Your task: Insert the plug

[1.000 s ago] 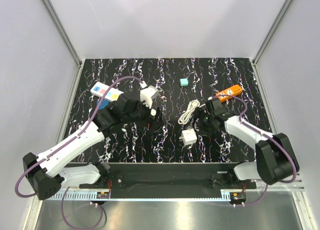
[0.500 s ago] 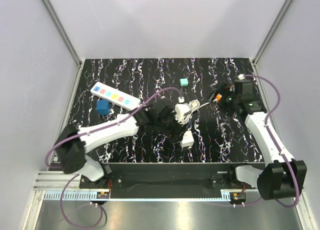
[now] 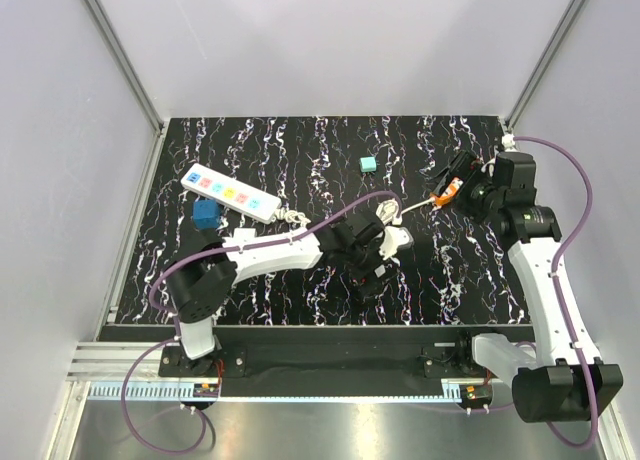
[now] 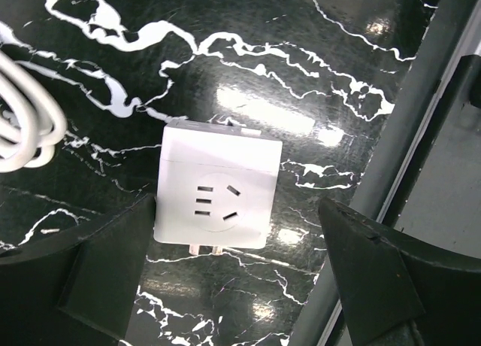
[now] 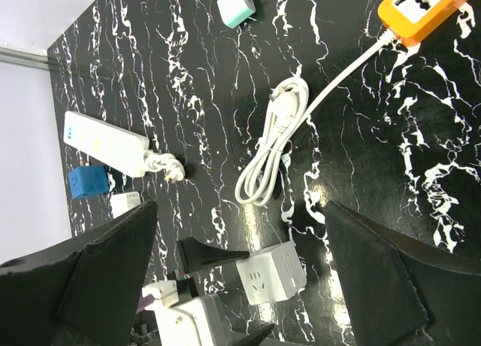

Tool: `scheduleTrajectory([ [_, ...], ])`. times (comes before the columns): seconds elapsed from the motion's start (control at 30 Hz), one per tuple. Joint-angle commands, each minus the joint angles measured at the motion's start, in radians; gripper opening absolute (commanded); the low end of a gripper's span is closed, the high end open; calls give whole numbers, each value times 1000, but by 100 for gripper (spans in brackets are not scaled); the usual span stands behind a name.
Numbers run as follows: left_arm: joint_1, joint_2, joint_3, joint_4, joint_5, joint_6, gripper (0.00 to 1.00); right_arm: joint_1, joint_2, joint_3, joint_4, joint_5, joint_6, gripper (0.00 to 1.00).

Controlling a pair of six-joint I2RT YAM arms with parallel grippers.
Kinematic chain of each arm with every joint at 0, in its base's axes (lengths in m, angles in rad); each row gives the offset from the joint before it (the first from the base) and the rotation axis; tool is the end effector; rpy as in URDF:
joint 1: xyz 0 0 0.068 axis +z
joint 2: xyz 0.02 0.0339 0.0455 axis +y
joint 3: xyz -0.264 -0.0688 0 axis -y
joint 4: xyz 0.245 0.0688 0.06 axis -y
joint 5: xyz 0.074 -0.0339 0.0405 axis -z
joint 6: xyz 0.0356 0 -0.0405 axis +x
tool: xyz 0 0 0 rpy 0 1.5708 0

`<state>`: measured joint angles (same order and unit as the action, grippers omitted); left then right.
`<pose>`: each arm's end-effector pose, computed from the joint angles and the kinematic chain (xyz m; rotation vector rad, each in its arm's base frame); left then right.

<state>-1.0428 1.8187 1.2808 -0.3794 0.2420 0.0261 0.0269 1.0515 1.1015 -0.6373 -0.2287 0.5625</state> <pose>0.1901 -0.3428 0.2092 1.4147 2.1800 -0.7041 0.2208 0.0140 0.3546 0.4507 2.1529 0.5828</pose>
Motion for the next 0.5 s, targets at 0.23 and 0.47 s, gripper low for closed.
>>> scheduleTrajectory([
  [0.23,-8,44,-9,85,-32,44,89,-7,-45,63,-36,9,-38,100],
  [0.47,-13,56,-38,106,-60,51,76,-7,-67,69,-39,-1,-32,100],
])
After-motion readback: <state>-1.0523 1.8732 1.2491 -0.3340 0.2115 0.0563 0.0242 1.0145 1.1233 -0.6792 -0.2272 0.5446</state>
